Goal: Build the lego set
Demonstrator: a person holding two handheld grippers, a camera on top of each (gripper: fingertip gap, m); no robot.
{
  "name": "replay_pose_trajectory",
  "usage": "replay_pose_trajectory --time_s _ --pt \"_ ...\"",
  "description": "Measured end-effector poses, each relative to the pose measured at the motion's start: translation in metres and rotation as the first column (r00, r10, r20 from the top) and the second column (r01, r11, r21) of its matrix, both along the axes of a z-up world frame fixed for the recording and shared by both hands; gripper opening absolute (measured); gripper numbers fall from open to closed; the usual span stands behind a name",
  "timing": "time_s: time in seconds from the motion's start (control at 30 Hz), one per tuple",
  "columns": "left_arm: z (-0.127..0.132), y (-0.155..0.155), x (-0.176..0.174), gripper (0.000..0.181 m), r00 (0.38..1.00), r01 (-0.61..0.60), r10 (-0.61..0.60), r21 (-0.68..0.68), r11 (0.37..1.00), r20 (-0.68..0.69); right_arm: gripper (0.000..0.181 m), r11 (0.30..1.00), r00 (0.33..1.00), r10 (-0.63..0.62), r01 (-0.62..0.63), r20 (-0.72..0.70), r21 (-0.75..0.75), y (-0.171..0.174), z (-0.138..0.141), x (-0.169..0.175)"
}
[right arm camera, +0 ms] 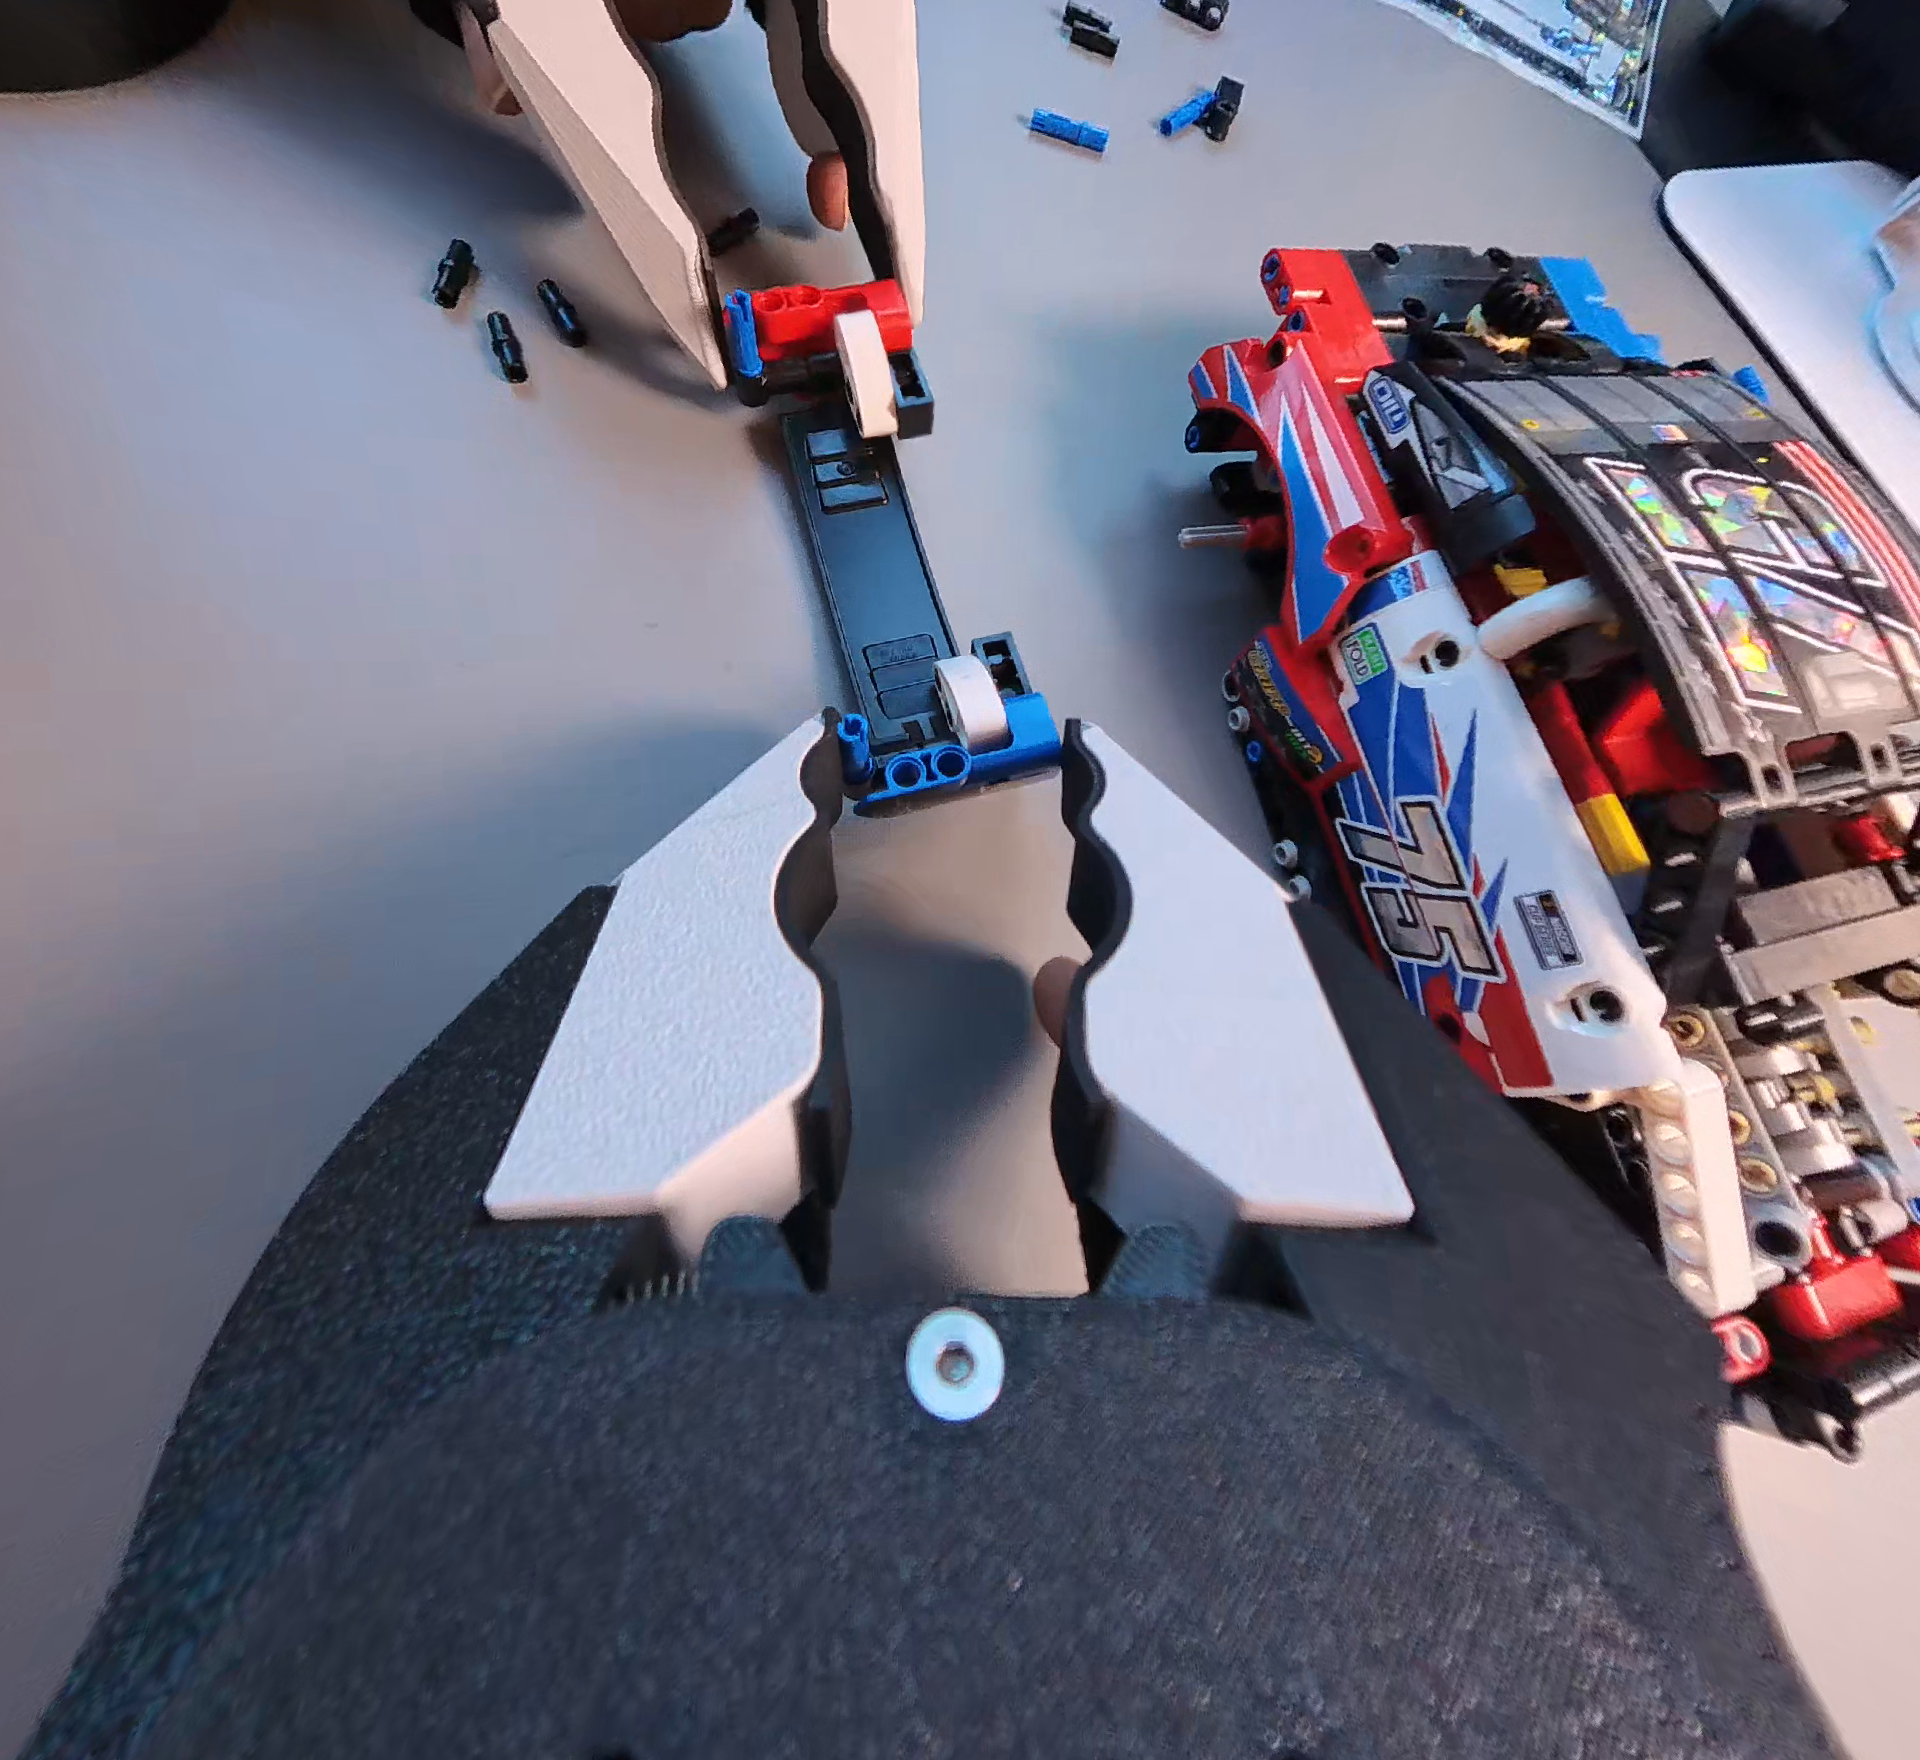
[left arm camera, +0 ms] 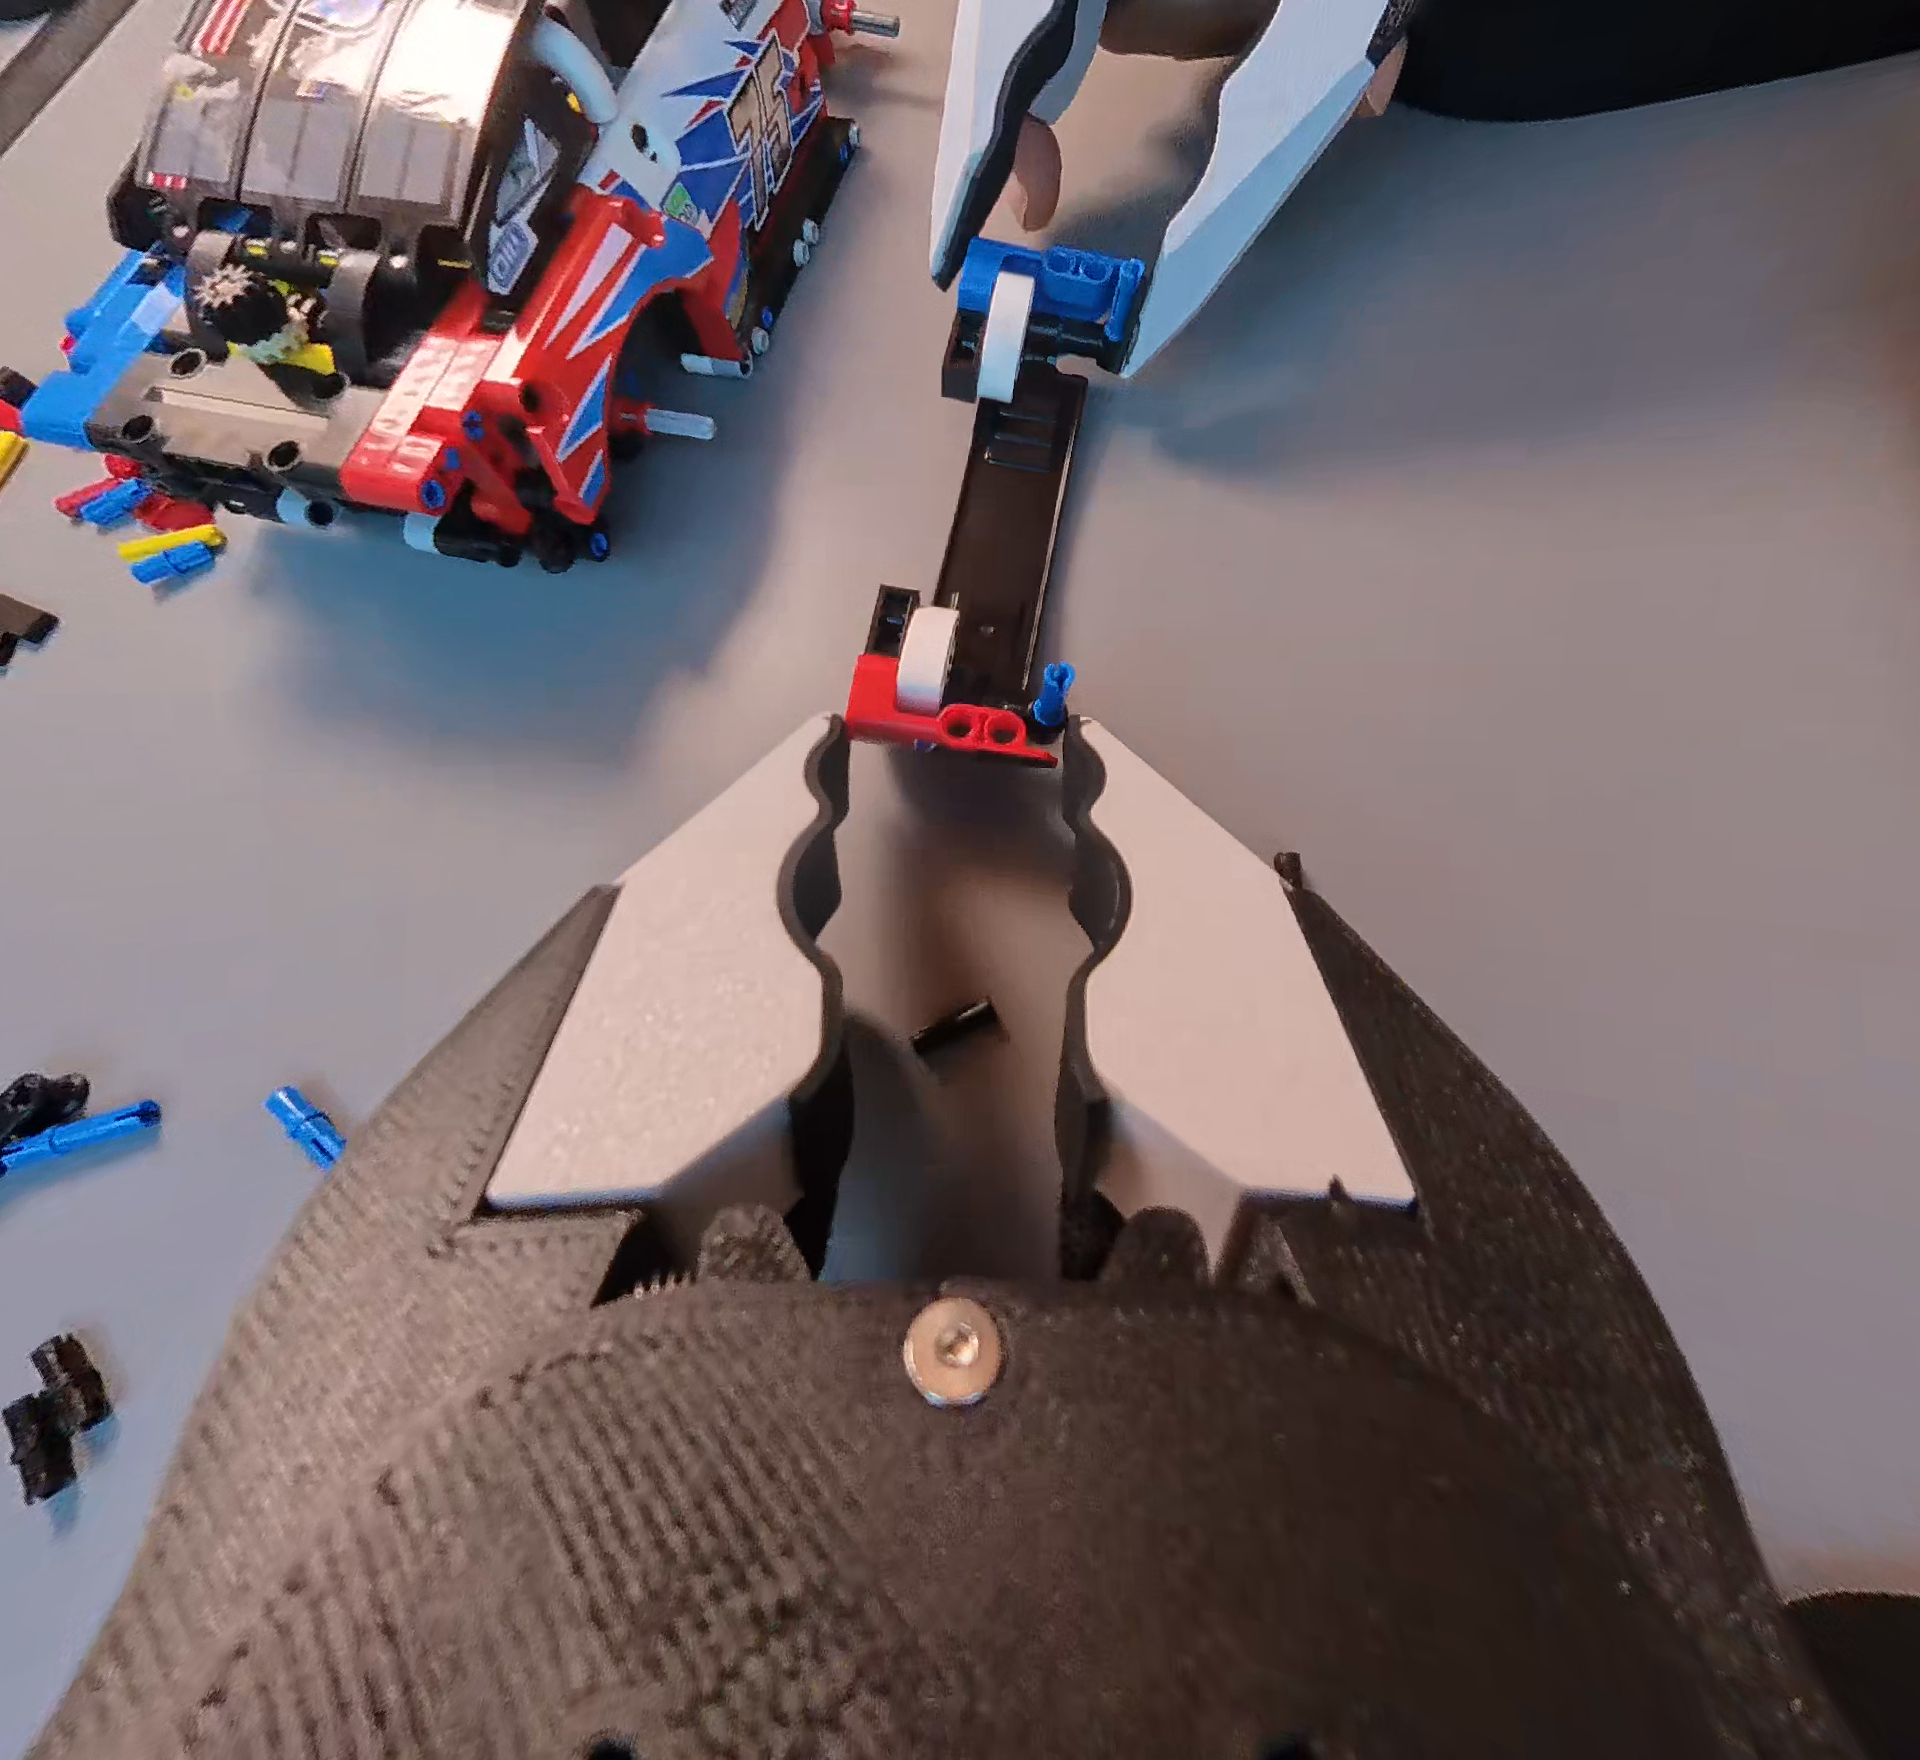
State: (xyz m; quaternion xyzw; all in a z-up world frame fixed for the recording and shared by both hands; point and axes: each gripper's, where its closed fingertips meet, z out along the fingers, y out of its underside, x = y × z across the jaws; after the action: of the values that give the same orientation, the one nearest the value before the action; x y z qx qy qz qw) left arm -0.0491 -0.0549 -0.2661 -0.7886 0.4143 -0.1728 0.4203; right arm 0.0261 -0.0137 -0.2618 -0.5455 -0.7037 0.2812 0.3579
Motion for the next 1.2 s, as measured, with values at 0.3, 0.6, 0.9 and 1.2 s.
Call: replay_pose_trajectory --time_s 0.3,0.6,0.9,1.2 --pt "0.017 0.009 -0.009 0.045 0.99 -0.096 0.092 0.038 0.995 0.108 0.047 0.994 0.993 -0.059 0.049 -0.101 -0.096 0.009 0.014 0.0" --pt "0.057 0.026 -0.053 0.047 0.912 -0.34 0.282 0.162 0.926 0.298 0.044 0.973 0.916 -0.208 0.156 -0.343 -0.172 0.038 0.057 0.007" --pt "0.065 0.033 -0.089 0.043 0.854 -0.467 0.375 0.212 0.859 0.361 0.037 0.951 0.865 -0.297 0.233 -0.405 -0.202 0.055 0.065 0.008" --pt "0.059 0.035 -0.111 0.034 0.848 -0.505 0.432 0.219 0.835 0.306 0.029 0.941 0.847 -0.334 0.276 -0.413 -0.195 0.066 0.064 0.011"
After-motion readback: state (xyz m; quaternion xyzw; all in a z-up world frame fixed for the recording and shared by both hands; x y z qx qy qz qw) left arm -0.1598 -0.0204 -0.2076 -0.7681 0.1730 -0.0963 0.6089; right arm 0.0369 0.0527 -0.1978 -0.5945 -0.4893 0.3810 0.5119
